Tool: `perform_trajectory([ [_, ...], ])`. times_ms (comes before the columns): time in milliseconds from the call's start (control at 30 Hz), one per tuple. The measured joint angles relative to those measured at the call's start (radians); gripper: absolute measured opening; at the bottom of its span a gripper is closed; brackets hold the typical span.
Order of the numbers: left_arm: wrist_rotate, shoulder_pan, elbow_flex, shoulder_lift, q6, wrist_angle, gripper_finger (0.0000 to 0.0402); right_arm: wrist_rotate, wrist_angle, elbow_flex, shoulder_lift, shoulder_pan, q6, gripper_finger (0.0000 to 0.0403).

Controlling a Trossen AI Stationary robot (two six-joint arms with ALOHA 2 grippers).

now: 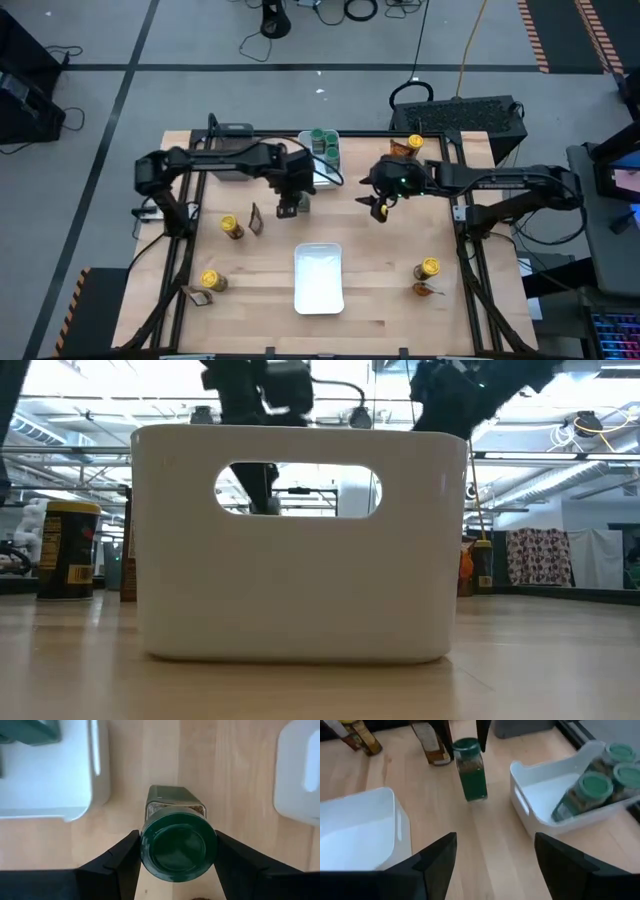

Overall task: Sort spices by type
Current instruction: Put the green spice bottle into the top white bin

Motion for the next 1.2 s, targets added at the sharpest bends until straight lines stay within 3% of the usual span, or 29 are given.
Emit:
perform_trajectory([
  [267, 0.018, -0.003, 0.066, 0.113, 0.004, -0.010, 0.0215, 0.000, 0.009, -0.022, -0.003, 0.000, -0.031, 0.0249],
  [567, 0.050, -0.004, 0.099, 0.118, 0.046, -0.034, 0.0311, 0.001, 0.020, -0.022, -0.002, 0.000, -0.074, 0.0249],
  [900, 0.048, -0.004, 0.202, 0.117, 0.062, -0.101, 0.0321, 0.001, 0.051, -0.022, -0.002, 0.000, -0.097, 0.0249],
  [1100, -0.088, -0.003, 0.246, 0.078, 0.071, -0.202, 0.0322, 0.001, 0.048, -0.022, -0.002, 0.000, -0.091, 0.0249],
  [1200, -0.099, 0.005, 0.244, 0.036, 0.069, -0.226, 0.0322, 0.001, 0.048, -0.022, -0.002, 0.000, -0.091, 0.0249],
])
